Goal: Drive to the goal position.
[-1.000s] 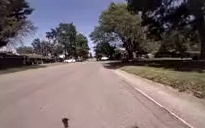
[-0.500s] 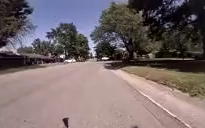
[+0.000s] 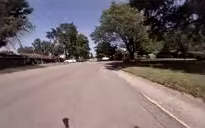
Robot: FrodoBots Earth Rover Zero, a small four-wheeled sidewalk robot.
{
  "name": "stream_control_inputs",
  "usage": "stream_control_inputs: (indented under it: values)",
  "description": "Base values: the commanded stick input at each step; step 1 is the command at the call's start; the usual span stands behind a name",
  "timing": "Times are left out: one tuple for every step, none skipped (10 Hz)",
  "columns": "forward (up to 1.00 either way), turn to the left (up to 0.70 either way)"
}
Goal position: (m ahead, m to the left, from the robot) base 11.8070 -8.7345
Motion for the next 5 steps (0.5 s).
stream_control_inputs:
  values:
    - [0.50,0.00]
    - [0.50,0.00]
    - [0.50,0.00]
    - [0.50,0.00]
    - [0.50,0.00]
